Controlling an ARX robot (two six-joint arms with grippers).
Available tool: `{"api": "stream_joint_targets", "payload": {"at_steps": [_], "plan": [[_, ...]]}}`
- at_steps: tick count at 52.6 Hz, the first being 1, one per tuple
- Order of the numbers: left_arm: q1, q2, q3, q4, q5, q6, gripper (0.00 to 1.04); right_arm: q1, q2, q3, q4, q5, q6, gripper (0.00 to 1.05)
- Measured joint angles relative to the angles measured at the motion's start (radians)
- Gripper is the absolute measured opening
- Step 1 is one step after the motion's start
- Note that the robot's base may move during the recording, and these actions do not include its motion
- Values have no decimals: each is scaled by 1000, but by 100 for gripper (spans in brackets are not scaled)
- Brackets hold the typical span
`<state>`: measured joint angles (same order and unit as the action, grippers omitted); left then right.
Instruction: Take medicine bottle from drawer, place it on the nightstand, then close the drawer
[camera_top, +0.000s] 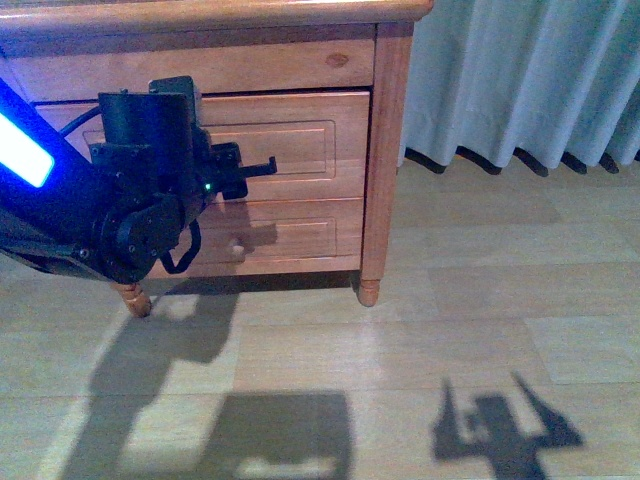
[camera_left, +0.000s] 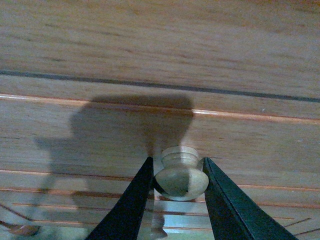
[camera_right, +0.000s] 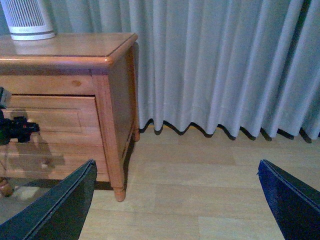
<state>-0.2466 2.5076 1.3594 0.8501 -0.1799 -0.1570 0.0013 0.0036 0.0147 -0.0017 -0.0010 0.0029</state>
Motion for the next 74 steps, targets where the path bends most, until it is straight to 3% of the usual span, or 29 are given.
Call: {"api": "stream_joint_targets", "payload": {"at_steps": [20, 36, 43, 54, 57, 60, 67, 74], "plan": [[-33, -150, -430, 272, -23, -32, 26, 0, 0, 0, 0, 0, 0, 98], [-151, -237, -846, 539, -140, -119, 26, 0, 0, 0, 0, 0, 0, 98], [-170, -240, -866, 551, -132, -122, 26, 0, 0, 0, 0, 0, 0, 98], [-177, -248, -879, 549, -145, -142, 58, 0, 0, 0, 0, 0, 0, 98], [-219, -325, -971, 500, -210, -211, 68, 0, 0, 0, 0, 0, 0, 98], [-246, -458, -1085, 407, -190, -284, 79, 0, 0, 0, 0, 0, 0, 98], [-201, -745, -1139, 143, -148, -357, 99, 0, 0, 0, 0, 0, 0, 98], [-153, -1126, -1082, -200, -64, -336, 98, 0, 0, 0, 0, 0, 0, 98]]}}
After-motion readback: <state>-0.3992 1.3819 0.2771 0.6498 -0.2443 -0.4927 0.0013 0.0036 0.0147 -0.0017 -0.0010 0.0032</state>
